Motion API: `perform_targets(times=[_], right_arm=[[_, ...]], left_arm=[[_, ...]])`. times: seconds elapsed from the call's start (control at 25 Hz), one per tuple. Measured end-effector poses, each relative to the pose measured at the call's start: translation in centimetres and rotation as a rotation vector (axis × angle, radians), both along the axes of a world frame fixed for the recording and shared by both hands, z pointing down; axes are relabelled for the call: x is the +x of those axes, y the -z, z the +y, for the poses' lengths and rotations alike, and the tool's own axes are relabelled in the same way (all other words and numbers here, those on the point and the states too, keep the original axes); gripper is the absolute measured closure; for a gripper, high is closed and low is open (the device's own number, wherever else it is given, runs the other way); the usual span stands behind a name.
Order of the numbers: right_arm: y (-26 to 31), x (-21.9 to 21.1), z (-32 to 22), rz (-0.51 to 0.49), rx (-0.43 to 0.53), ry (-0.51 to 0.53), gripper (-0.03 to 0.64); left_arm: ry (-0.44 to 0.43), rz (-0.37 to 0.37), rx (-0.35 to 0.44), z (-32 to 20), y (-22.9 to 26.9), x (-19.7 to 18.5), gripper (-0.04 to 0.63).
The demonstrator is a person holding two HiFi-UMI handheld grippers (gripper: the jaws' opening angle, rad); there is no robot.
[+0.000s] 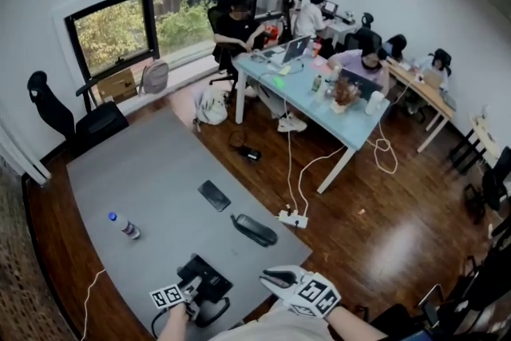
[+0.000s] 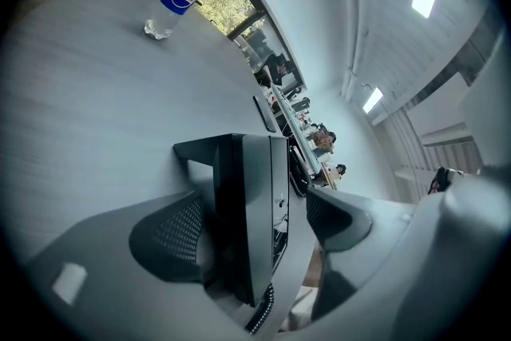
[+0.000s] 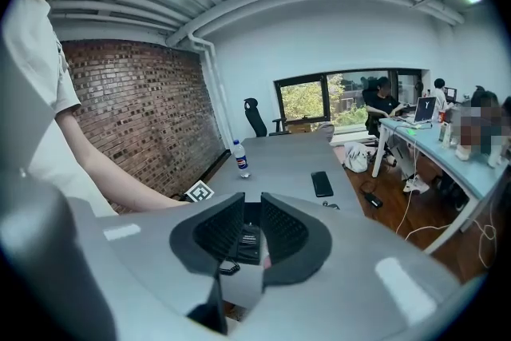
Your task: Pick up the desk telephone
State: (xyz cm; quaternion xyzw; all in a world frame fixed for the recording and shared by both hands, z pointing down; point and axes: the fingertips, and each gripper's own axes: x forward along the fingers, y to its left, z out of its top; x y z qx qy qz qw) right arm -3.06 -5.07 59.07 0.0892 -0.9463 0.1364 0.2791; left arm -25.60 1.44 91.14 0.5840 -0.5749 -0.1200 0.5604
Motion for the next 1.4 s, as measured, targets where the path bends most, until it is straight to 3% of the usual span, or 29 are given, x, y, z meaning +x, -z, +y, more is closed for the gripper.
perform_targets(times=[0.36,0.68,0.8,0.84,1.08,1.24,1.4], right_arm=[[-1.8,2.7,-3.1,0.003,-0.021,-0.056,0.565],[-1.9,4.9,-4.7,0.033,-0.041,-0.134,0.565],[-2.2,5.8,-4.8,0.042,-0.05,-0.167,0.565],[-2.3,6.0,-4.8,0.042,-0.052,-0.176,0.565],[-2.3,7.2,-4.7,0.009,-0.056,-0.204,0.565],[-2.4,7.8,-4.5,0.005,-0.068,-0.224,0.565],[-1.8,8.1,-4.6,0.001,-0.069,-0.244,0.565]], left_arm=[[0.049,0.007,0.076,-3.1,-0.7,-1.2,0.204],[0.048,0.114,0.106,-5.0,-1.7,-0.4,0.204],[0.025,0.123,0.107,-5.7,-2.1,0.2,0.206],[0.015,0.123,0.116,-5.8,-2.2,0.2,0.245],[-0.053,0.134,0.186,-6.1,-1.3,0.5,0.302],[-0.094,0.066,0.178,-6.1,0.0,1.0,0.419],[-0.096,0.007,0.172,-5.6,1.3,1.7,0.426]])
